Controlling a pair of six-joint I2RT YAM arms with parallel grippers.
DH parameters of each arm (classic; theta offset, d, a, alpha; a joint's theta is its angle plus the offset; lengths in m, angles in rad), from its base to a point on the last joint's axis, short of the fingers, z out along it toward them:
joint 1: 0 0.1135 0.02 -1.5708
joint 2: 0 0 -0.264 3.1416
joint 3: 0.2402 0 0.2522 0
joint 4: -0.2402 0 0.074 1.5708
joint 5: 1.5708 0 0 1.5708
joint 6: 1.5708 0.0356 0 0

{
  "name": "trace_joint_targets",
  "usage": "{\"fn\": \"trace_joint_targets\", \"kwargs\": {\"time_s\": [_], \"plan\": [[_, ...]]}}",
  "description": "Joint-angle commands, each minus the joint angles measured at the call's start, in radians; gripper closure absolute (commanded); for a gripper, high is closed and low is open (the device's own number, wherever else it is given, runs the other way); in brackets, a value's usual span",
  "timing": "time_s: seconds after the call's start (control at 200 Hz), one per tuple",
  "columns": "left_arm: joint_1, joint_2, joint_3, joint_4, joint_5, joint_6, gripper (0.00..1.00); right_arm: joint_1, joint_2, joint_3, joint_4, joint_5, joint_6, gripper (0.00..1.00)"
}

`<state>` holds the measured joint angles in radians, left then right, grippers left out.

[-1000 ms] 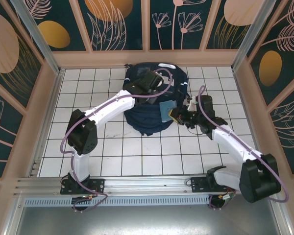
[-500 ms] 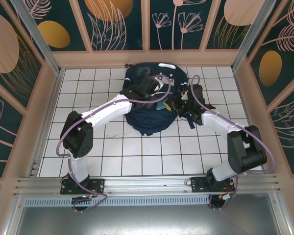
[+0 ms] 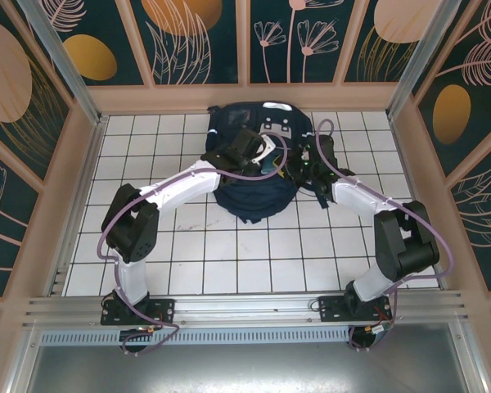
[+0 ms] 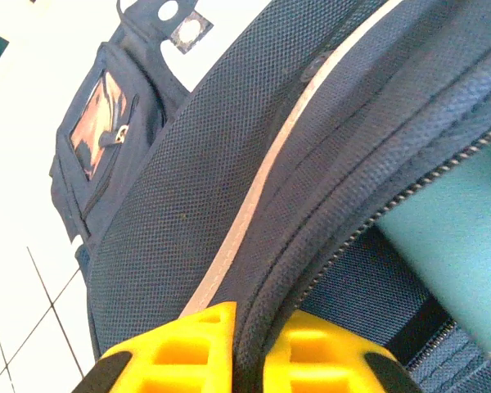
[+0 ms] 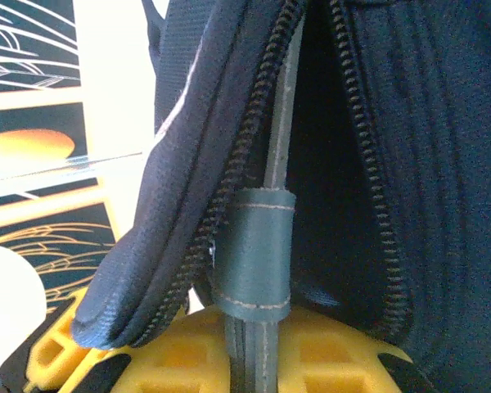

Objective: Pack the student bag

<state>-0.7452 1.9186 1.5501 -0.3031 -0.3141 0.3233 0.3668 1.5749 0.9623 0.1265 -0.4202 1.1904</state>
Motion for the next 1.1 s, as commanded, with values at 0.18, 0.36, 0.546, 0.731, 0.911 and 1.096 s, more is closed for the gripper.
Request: {"fn": "trace_joint_targets", "kwargs": {"time_s": [0.18, 0.36, 0.546, 0.731, 0.911, 1.096], "plan": [[0.004, -0.111, 0.031, 0.057, 0.139, -0.089, 0.99, 0.069, 0.098, 0.055, 0.258, 0.12, 0.104, 0.86], [0.003, -0.151, 0.039, 0.066, 0.17, -0.144, 0.99, 0.113, 0.154, 0.091, 0.31, 0.227, 0.152, 0.84], [0.004, -0.156, 0.044, 0.064, 0.15, -0.177, 0.99, 0.115, 0.174, 0.112, 0.316, 0.252, 0.141, 0.53], [0.004, -0.139, 0.071, 0.046, 0.116, -0.202, 0.98, 0.113, 0.068, 0.095, 0.128, 0.156, 0.102, 0.36], [0.003, -0.123, 0.091, 0.038, 0.11, -0.217, 0.98, 0.096, -0.075, -0.02, 0.008, 0.133, 0.107, 0.43], [0.004, -0.113, 0.099, 0.017, 0.168, -0.23, 0.94, 0.077, -0.215, -0.112, -0.044, 0.125, 0.111, 0.4]]}}
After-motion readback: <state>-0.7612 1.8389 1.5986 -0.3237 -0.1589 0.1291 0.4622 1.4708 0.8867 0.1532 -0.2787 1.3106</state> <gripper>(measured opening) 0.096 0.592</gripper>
